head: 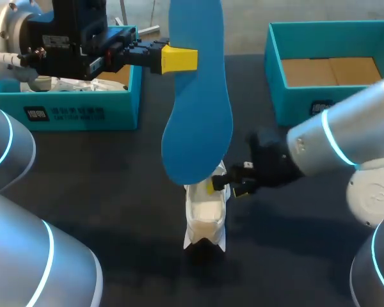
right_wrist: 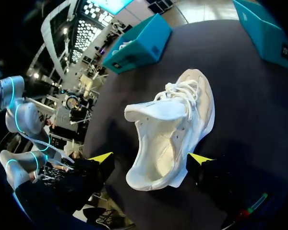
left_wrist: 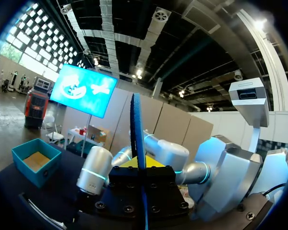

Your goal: Take the shoe out of the shoebox, open the shoe tongue, remove and reinsert the insole, then place the shoe into the shoebox

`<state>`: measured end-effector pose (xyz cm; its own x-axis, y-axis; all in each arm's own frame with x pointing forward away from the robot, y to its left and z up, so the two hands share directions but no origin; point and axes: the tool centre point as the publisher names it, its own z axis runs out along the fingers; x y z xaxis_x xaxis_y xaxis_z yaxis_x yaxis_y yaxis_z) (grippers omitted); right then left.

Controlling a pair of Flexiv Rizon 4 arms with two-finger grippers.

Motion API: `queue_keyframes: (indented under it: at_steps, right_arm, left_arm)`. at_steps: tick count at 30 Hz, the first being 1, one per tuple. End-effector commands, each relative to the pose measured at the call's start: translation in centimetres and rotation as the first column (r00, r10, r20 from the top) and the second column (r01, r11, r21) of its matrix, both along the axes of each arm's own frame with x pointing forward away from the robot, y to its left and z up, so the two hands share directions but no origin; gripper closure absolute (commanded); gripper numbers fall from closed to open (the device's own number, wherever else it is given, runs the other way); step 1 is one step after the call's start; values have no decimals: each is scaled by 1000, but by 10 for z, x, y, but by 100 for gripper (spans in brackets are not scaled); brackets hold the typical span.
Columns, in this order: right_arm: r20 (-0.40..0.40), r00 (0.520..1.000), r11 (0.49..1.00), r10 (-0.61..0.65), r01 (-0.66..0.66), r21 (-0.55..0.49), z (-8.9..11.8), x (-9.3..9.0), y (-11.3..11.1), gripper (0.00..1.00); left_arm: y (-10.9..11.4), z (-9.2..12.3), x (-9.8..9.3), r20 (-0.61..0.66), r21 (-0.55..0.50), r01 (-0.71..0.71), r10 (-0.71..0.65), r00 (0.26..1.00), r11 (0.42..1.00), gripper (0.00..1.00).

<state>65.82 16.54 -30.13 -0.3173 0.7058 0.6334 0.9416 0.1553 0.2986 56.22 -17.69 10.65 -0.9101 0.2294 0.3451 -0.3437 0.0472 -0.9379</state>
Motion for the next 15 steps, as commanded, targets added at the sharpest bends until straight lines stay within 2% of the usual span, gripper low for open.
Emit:
queue_keyframes:
  at_steps: [1,3,5,6,10,15]
  right_arm:
    - [0,1000,997,13,-13,76,-1,-7,-11,0]
    - [0,1000,997,13,-13,76,-1,-7,-11,0]
    - [-100,995,996,5,5,94,-16,-4,-9,0]
    - [-142,989,987,28,-4,162,-17,-2,-8,0]
    - [-208,978,974,14,34,225,-6,3,-17,0]
    - [-197,980,960,-24,77,267,20,7,-31,0]
  left_arm:
    - [-2,1,1,0,3,2,-2,1000,1000,100]
    - [-2,1,1,0,3,2,-2,1000,1000,100]
    - [-2,1,1,0,3,2,-2,1000,1000,100]
    - [-2,1,1,0,3,2,-2,1000,1000,100]
    - [-2,1,1,0,3,2,-2,1000,1000,100]
    - [-2,1,1,0,3,2,-2,1000,1000,100]
